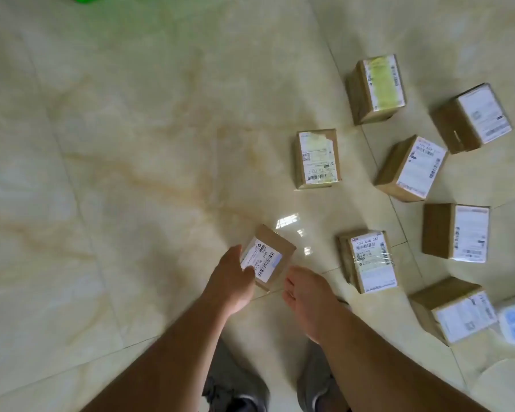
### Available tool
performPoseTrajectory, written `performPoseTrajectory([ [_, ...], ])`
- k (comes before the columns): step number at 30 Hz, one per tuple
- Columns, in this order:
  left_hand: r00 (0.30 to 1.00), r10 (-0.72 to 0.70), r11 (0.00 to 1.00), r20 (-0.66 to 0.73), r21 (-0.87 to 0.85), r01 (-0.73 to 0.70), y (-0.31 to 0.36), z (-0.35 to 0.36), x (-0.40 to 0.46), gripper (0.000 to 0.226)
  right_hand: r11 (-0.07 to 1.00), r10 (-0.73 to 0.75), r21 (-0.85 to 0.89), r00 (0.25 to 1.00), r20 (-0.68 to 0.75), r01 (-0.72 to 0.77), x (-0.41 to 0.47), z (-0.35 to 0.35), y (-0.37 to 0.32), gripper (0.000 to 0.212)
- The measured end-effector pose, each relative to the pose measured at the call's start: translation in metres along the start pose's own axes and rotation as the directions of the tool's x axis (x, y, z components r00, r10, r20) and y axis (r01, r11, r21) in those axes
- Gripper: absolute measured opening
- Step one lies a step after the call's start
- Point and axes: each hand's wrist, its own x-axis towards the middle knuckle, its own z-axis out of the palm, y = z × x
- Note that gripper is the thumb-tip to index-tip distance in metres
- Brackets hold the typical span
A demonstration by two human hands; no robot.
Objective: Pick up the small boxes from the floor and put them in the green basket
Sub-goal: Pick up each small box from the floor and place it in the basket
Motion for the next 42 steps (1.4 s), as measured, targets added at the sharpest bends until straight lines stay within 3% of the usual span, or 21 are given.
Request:
performPoseTrajectory([
  [6, 0.991, 0.054, 0.997, 0.124, -0.066, -0.046, -0.009, 0.012, 0.031, 0.056, 0.999, -0.013, -0.029, 1.000, 0.016, 0.013, 0.029, 0.019, 0.006, 0.019],
  [11, 0.995, 0.059, 0.985, 0.078, -0.166, -0.045, 0.010, -0.027, -0.010, 0.056, 0.982, -0.144, -0.124, 0.989, -0.021, 0.140, -0.024, 0.028, -0.016, 0.024],
  [15, 0.998, 0.056, 0.956, 0.011, -0.290, -0.050, 0.046, -0.090, -0.081, 0.053, 0.975, -0.194, -0.113, 0.981, -0.018, 0.191, -0.111, 0.040, -0.061, 0.022],
  [20, 0.997, 0.075, 0.888, -0.025, -0.453, -0.078, 0.098, -0.198, -0.209, 0.051, 0.929, -0.306, -0.172, 0.942, 0.135, 0.327, -0.271, 0.064, -0.121, 0.035],
  [25, 0.985, 0.168, 0.850, -0.026, -0.502, -0.158, 0.140, -0.312, -0.349, 0.053, 0.864, -0.374, -0.286, 0.908, 0.187, 0.415, -0.442, 0.092, -0.174, 0.038],
  [30, 0.968, 0.238, 0.829, -0.084, -0.502, -0.247, 0.167, -0.396, -0.445, 0.056, 0.772, -0.476, -0.360, 0.852, 0.218, 0.523, -0.550, 0.117, -0.213, 0.033],
  [36, 0.945, 0.296, 0.774, -0.141, -0.545, -0.324, 0.191, -0.450, -0.464, 0.061, 0.703, -0.538, -0.367, 0.793, 0.286, 0.610, -0.593, 0.153, -0.266, 0.036],
  [42, 0.960, 0.216, 0.755, -0.177, -0.594, -0.279, 0.229, -0.495, -0.434, 0.058, 0.711, -0.507, -0.354, 0.792, 0.341, 0.607, -0.579, 0.180, -0.334, 0.035],
])
